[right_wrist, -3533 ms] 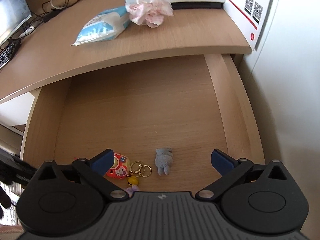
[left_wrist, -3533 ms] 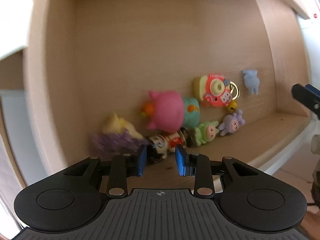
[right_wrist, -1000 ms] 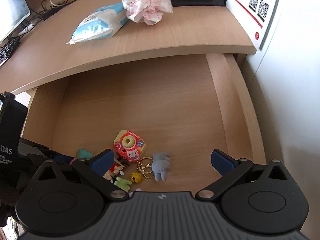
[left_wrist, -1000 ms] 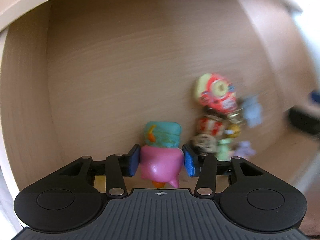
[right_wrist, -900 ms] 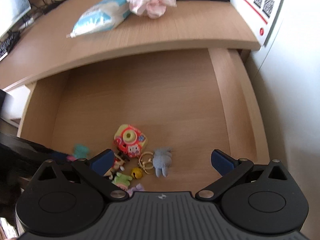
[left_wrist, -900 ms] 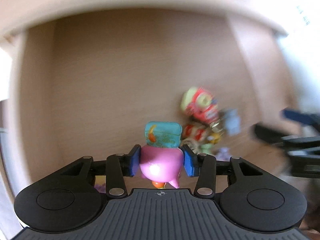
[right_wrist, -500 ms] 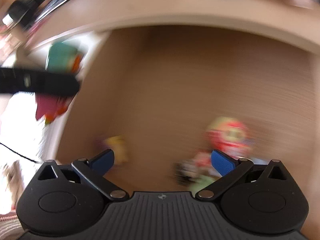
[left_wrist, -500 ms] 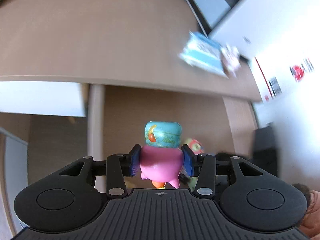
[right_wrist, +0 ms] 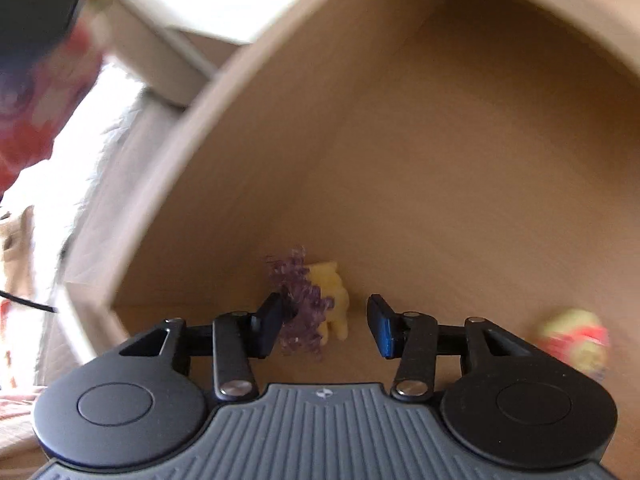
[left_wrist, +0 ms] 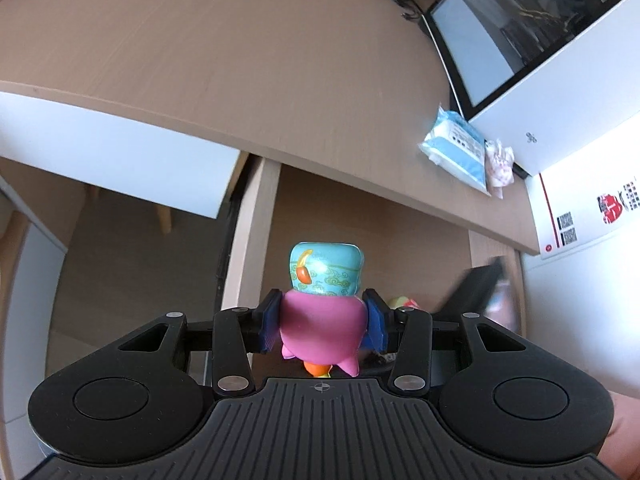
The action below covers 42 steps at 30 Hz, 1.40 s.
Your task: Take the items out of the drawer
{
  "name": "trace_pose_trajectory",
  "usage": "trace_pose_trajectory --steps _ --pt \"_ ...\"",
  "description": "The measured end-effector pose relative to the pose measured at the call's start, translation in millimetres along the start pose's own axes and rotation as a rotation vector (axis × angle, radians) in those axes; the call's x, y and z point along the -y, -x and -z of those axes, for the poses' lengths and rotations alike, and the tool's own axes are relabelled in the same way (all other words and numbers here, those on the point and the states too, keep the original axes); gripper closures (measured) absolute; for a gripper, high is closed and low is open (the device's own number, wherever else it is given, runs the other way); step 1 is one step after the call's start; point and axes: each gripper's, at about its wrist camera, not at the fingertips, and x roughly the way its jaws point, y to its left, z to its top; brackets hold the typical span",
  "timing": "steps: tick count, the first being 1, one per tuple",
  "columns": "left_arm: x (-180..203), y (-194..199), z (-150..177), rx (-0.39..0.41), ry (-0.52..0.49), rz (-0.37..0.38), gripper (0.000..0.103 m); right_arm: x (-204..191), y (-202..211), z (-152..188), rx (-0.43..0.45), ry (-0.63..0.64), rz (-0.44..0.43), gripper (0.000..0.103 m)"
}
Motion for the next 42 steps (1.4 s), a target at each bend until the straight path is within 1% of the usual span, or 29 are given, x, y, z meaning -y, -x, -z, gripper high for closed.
trace_pose_trajectory --steps 3,4,5,6,7,8,10,14,16,19,20,23,24,25,26,27,28,29,30,31,32,33,34,37,38,40,42 --pt "4 -9 5 -0.020 -0.016 0.025 0.055 23 24 20 0.058 -0.023 0.213 0.056" --pt "6 -13 6 -0.030 -0.020 0.032 0.055 31 34 28 0.083 -0.039 0.244 0.049" --pt "8 -17 8 -0.041 -0.024 0.036 0.055 40 46 35 0.109 -0.066 0.239 0.043" --pt "9 -21 10 -0.051 -0.027 0.037 0.055 49 58 42 0.137 -0.102 0.216 0.026" --pt "11 -25 12 -0.061 -0.030 0.036 0.055 55 68 48 0.163 -0.126 0.197 0.018" --pt "13 -28 15 -0.072 -0.033 0.033 0.055 57 75 53 0.191 -0.131 0.196 0.017" --pt "16 -34 21 -0.094 -0.041 0.034 0.055 55 83 61 0.223 -0.103 0.240 0.017" --pt "20 -38 31 -0.119 -0.061 0.034 0.055 43 72 65 0.226 -0.039 0.280 0.017" --pt "19 -36 34 -0.121 -0.066 0.032 0.055 37 64 63 0.232 -0.015 0.274 0.017" --pt "17 -30 37 -0.117 -0.068 0.021 0.055 27 54 60 0.248 0.050 0.231 0.017" --pt "17 -28 37 -0.118 -0.070 0.016 0.055 23 49 58 0.247 0.087 0.231 0.017" --pt "16 -25 39 -0.124 -0.083 0.015 0.055 21 33 50 0.219 0.204 0.291 0.017" --pt "16 -24 40 -0.127 -0.085 0.016 0.055 23 28 45 0.195 0.212 0.287 0.017" --pt "16 -24 41 -0.131 -0.087 0.017 0.055 26 25 40 0.174 0.202 0.265 0.017" --pt "16 -25 41 -0.135 -0.090 0.019 0.055 28 25 37 0.170 0.196 0.251 0.017" --pt "17 -26 42 -0.141 -0.095 0.021 0.055 30 24 35 0.162 0.197 0.240 0.020" --pt "17 -27 43 -0.146 -0.102 0.023 0.055 32 21 32 0.151 0.201 0.249 0.033" --pt "19 -28 43 -0.151 -0.112 0.027 0.055 34 19 31 0.142 0.200 0.269 0.044" --pt "20 -28 43 -0.154 -0.123 0.031 0.055 37 17 30 0.127 0.187 0.295 0.060" --pt "22 -28 43 -0.158 -0.136 0.036 0.055 39 19 30 0.129 0.169 0.306 0.067" --pt "24 -29 43 -0.164 -0.152 0.042 0.055 41 23 31 0.133 0.138 0.304 0.073" --pt "25 -31 42 -0.170 -0.167 0.046 0.055 43 30 33 0.144 0.103 0.297 0.081" --pt "27 -32 43 -0.175 -0.183 0.051 0.055 45 37 37 0.160 0.073 0.289 0.087" --pt "33 -37 45 -0.187 -0.238 0.080 0.055 47 61 51 0.210 -0.004 0.280 0.093" --pt "35 -39 45 -0.191 -0.255 0.089 0.055 39 68 63 0.230 -0.029 0.282 0.094" --pt "38 -44 45 -0.192 -0.279 0.103 0.055 43 87 76 0.279 -0.096 0.283 0.099" --pt "40 -49 42 -0.197 -0.288 0.126 0.055 53 108 88 0.331 -0.172 0.268 0.099"
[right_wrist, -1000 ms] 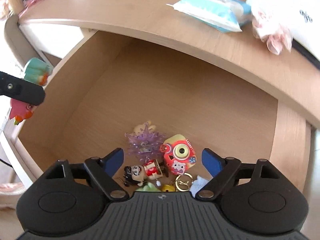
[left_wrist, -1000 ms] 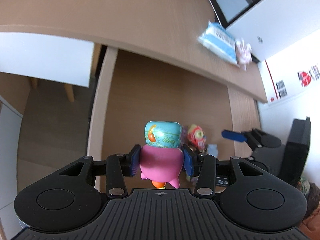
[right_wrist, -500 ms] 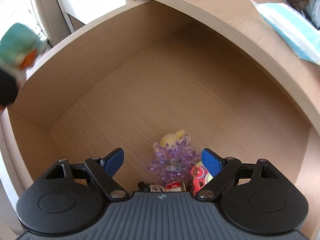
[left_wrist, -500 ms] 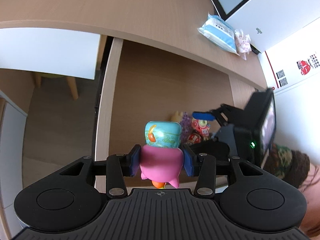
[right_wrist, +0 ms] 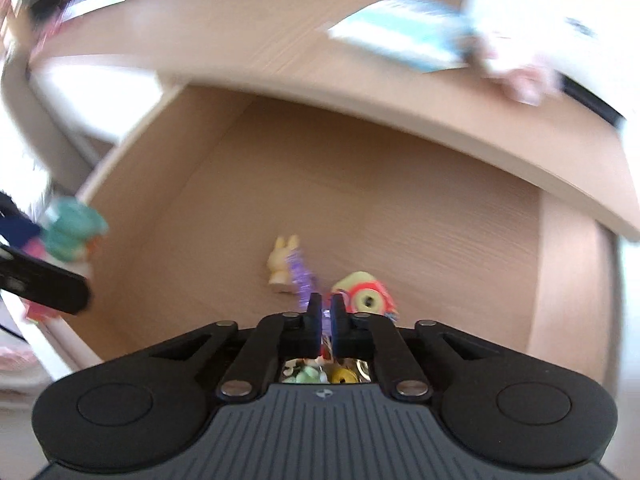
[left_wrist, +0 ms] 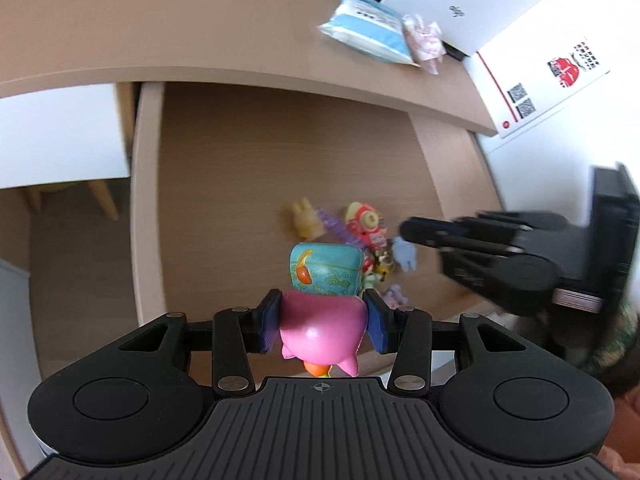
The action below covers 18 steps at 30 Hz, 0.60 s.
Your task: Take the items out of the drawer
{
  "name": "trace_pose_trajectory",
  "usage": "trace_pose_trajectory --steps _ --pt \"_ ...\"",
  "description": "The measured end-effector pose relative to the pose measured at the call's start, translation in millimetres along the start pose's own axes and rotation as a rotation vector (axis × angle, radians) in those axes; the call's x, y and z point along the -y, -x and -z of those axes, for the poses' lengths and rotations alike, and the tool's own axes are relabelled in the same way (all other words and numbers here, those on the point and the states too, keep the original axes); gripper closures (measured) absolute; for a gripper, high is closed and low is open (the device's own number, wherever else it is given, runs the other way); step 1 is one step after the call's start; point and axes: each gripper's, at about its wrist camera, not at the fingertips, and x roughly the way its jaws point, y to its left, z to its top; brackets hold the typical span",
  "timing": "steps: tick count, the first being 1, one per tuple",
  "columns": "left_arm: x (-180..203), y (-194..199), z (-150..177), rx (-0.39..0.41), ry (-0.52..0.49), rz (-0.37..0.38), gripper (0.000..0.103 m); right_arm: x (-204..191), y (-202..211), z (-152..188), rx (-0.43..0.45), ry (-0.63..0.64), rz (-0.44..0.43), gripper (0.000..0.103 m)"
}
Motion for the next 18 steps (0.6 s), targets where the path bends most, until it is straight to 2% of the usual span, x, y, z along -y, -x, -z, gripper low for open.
trace_pose_trajectory --steps 5,6,9,11,12,16,18 --pt "10 -9 -16 -0.007 -0.049 0.036 0.055 25 42 13 0.085 -0.181 -0.024 0.099" --pt "12 -9 -18 -0.004 -0.059 0.036 0.055 16 37 19 0.092 -0.193 -0.017 0.099" --pt "13 -7 -24 0.006 -0.072 0.023 0.055 -9 28 25 0.086 -0.157 0.003 0.098" --pt "7 -2 -27 0.011 -0.060 0.008 0.055 -15 9 -4 0.063 -0.119 -0.001 0.093" --pt "4 1 -28 0.015 -0.054 0.002 0.055 -11 13 -1 0.051 -0.101 -0.002 0.088" --pt "-10 13 -33 0.034 -0.005 -0.009 0.055 -31 -20 -8 -0.013 0.027 0.001 0.056" --pt "-12 18 -35 0.057 0.022 -0.010 0.055 -41 -37 -13 -0.049 0.101 0.004 0.054"
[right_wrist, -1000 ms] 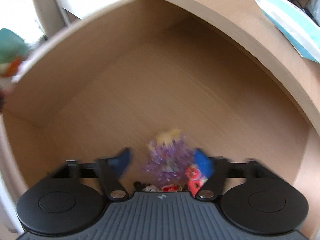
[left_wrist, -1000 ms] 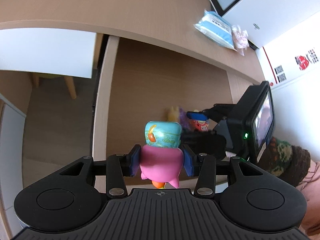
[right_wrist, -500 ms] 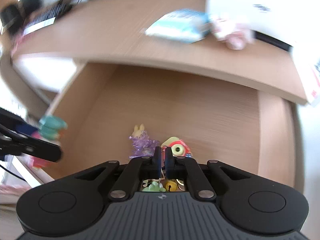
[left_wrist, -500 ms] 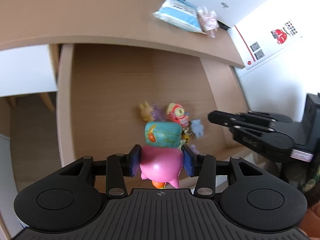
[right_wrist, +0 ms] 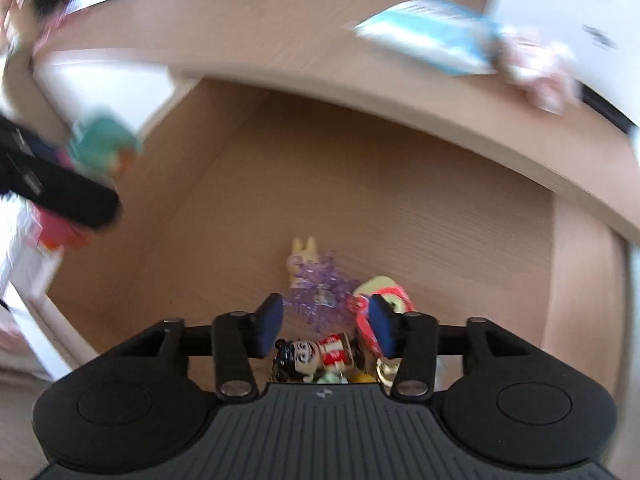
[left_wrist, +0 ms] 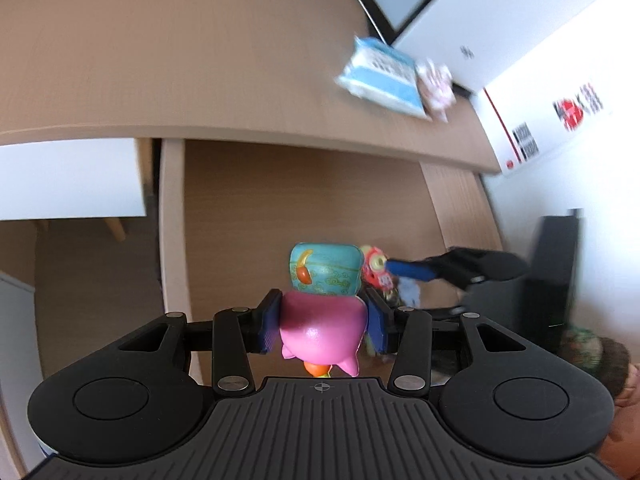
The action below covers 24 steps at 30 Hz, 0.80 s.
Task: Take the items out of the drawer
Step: 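Lower the pink plush toy onto the desk beside the socks and open the left tool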
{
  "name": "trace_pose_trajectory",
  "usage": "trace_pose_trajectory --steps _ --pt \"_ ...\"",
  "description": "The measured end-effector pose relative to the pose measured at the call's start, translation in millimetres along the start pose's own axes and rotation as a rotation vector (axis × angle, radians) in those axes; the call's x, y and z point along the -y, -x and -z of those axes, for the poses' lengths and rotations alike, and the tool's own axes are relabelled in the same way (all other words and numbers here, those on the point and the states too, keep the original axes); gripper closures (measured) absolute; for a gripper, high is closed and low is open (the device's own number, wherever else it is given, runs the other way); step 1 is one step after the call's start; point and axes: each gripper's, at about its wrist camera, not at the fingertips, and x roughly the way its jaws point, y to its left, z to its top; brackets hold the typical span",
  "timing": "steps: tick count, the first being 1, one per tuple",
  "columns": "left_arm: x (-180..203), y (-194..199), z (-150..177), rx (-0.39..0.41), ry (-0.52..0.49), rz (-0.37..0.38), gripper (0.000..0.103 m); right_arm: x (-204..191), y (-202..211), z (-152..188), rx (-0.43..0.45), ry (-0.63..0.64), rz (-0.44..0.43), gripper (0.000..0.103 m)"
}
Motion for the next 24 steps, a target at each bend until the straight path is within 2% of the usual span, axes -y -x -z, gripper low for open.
trace_pose_trajectory --steps 2,6,8,11,13,14,16,20,24 --pt "-3 2 0 0.017 0.033 0.002 0.055 -7 -16 -9 -0.030 0.053 -0.007 0.054" --pt "-9 4 5 0.029 0.096 0.011 0.055 -9 -41 -32 -0.041 0.072 -0.069 0.054" --pt "-11 4 8 0.025 0.120 0.003 0.055 -10 -56 -44 -0.054 0.097 -0.070 0.054" --pt "-17 5 12 0.017 0.148 -0.007 0.055 -8 -80 -54 -0.143 0.140 -0.078 0.054" --pt "-21 4 12 0.013 0.159 -0.014 0.055 -7 -84 -52 -0.176 0.162 -0.081 0.070" --pt "-23 4 12 0.010 0.162 -0.015 0.055 -5 -79 -51 -0.167 0.160 -0.089 0.072" --pt "-25 1 12 0.002 0.147 -0.016 0.055 7 -58 -47 -0.118 0.091 -0.102 0.085" --pt "-20 -11 13 -0.038 0.073 -0.016 0.055 45 -3 -32 0.002 -0.167 -0.143 0.086" --pt "-8 -27 14 -0.106 -0.019 0.011 0.055 63 40 -8 0.077 -0.277 -0.097 0.086"
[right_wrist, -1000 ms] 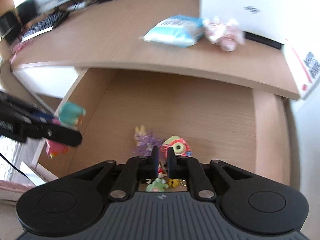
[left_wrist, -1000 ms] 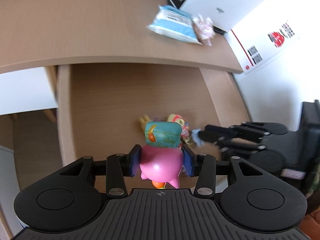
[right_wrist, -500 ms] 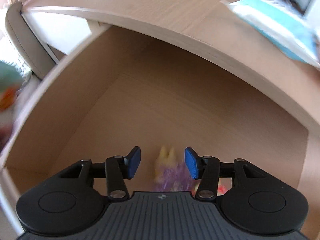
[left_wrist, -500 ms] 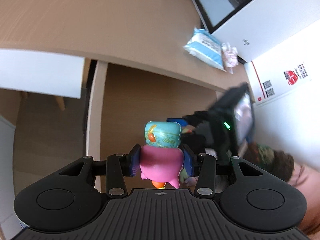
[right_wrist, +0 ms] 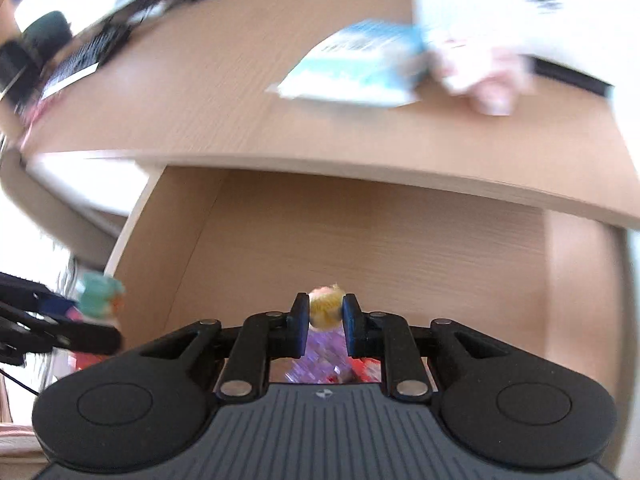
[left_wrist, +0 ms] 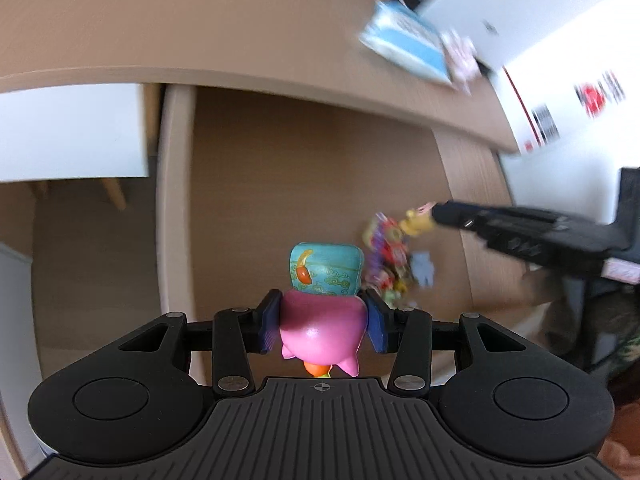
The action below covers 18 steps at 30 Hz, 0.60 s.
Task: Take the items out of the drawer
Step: 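Lower the pink plush toy onto the desk beside the socks and open the left tool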
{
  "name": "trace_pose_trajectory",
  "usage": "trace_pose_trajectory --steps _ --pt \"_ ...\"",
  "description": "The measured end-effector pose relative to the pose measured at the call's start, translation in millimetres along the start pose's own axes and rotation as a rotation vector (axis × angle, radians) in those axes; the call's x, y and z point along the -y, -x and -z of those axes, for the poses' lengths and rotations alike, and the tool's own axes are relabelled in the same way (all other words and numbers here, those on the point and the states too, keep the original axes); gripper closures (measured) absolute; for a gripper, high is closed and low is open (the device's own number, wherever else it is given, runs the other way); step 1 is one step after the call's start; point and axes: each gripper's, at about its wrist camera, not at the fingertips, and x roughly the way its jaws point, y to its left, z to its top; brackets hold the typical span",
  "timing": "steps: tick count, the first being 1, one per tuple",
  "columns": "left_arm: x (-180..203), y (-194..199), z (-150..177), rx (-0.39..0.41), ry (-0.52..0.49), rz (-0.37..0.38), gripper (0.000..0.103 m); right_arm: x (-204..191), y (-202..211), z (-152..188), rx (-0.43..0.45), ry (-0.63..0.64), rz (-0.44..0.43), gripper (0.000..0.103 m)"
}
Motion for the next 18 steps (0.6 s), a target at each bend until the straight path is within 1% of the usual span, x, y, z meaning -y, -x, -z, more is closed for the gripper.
trace_pose_trajectory --steps 4,5,8,9,12,15,18 --pt "18 -12 -5 -0.038 -0.098 0.022 0.055 8 34 19 0.076 -0.093 0.019 0.086" --pt "23 -13 -6 -0.040 -0.120 0.026 0.055 12 42 19 0.093 -0.110 0.022 0.086" --pt "39 -10 -12 -0.015 -0.191 0.040 0.055 12 59 27 0.139 -0.123 0.068 0.086" --pt "46 -8 -16 -0.129 -0.454 0.123 0.055 10 63 30 0.150 -0.125 0.085 0.086" --pt "75 -3 -26 -0.065 -0.548 0.164 0.055 14 72 40 0.174 -0.147 0.115 0.086" --pt "109 0 -42 0.021 -0.628 0.207 0.055 17 75 46 0.206 -0.185 0.125 0.086" --pt "143 -4 -64 0.092 -0.669 0.238 0.055 22 84 53 0.235 -0.224 0.119 0.086"
